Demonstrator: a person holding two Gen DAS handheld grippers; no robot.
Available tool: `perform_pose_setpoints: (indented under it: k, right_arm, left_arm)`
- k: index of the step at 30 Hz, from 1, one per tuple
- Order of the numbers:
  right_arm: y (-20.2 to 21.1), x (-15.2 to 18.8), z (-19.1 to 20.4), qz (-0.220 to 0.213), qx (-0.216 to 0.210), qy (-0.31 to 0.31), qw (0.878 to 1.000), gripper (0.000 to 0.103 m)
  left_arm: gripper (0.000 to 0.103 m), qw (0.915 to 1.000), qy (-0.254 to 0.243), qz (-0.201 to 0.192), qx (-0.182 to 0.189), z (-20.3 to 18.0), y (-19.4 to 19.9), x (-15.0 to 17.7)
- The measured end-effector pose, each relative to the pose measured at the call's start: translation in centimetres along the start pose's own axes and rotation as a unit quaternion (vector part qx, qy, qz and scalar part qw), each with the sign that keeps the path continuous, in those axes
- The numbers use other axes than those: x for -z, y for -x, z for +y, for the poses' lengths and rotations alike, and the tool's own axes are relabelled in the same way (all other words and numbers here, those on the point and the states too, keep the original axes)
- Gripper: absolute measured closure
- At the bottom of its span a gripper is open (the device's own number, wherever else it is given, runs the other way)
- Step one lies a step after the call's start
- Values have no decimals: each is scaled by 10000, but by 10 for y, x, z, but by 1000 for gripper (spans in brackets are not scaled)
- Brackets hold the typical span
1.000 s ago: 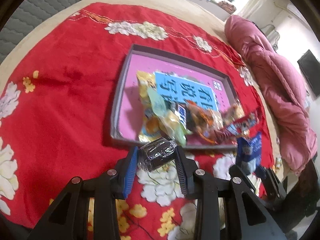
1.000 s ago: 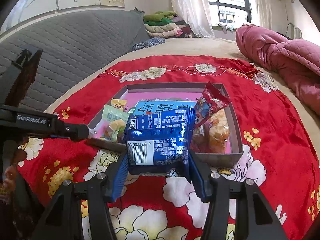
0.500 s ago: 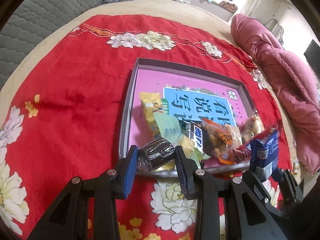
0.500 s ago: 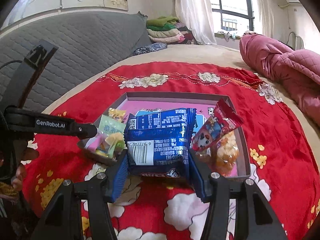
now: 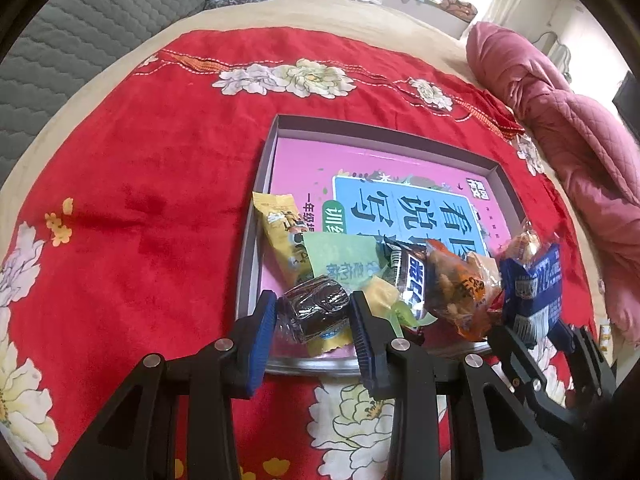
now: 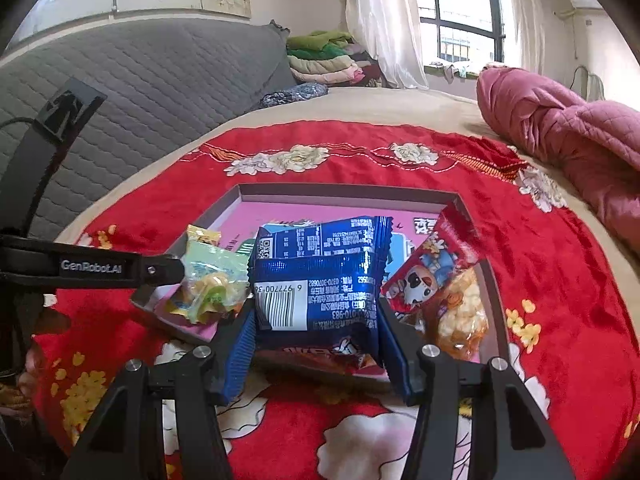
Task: Organize snacks
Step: 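Carry the biscuit pack into the box while the left tool carries the chocolate there, then open the right tool to release the biscuit pack while the left releases the chocolate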
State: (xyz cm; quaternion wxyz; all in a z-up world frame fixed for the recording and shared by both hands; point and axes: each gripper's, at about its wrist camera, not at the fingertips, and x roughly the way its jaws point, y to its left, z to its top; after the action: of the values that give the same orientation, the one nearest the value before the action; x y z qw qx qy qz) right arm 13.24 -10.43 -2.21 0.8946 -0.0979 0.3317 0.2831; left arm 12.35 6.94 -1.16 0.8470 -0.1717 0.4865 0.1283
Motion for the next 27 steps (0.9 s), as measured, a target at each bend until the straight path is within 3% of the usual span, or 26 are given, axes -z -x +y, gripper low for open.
perform_pose_setpoints:
  k: [27]
  right_arm:
    - [-9,6,-6,82,200,-45,9998,40]
  left_arm:
    - [65,9999,-68,-3,85,-1,-1,1]
